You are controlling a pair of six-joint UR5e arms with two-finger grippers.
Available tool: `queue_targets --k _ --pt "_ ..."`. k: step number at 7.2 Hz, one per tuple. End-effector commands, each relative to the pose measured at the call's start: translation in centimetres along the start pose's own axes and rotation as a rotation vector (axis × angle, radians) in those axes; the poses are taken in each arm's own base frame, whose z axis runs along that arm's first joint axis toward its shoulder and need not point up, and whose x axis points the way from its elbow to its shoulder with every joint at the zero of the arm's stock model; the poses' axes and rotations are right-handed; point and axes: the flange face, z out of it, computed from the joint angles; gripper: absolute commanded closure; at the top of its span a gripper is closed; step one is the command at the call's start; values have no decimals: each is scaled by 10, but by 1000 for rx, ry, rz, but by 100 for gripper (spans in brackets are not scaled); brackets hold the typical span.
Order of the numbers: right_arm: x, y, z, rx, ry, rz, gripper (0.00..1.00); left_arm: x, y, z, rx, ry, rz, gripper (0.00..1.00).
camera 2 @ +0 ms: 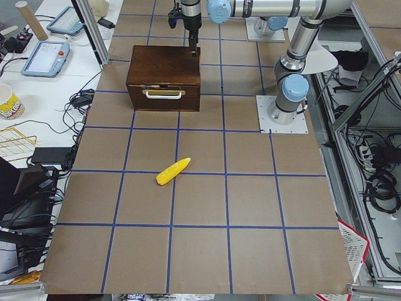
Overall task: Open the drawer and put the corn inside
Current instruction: 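Move the left gripper away from the cabinet top toward the drawer side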
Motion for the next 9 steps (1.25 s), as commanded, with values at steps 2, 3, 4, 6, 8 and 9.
queue_targets --k 2,3,4,6,8,9 --pt "0 0 0 0 0 0 0 -2 -4 -1 12 0 -5 0" --pt "0 0 0 0 0 0 0 -4 -3 -7 26 -1 -10 0" --pt "0 0 0 0 0 0 0 -6 -7 -7 39 -5 -9 0" --pt "0 0 0 0 0 0 0 -7 -5 -11 54 -10 -11 0" --pt "0 0 0 0 0 0 0 -6 -5 -10 50 -4 -12 0" --pt "0 0 0 -2 0 0 0 -5 -6 -8 44 1 -10 0"
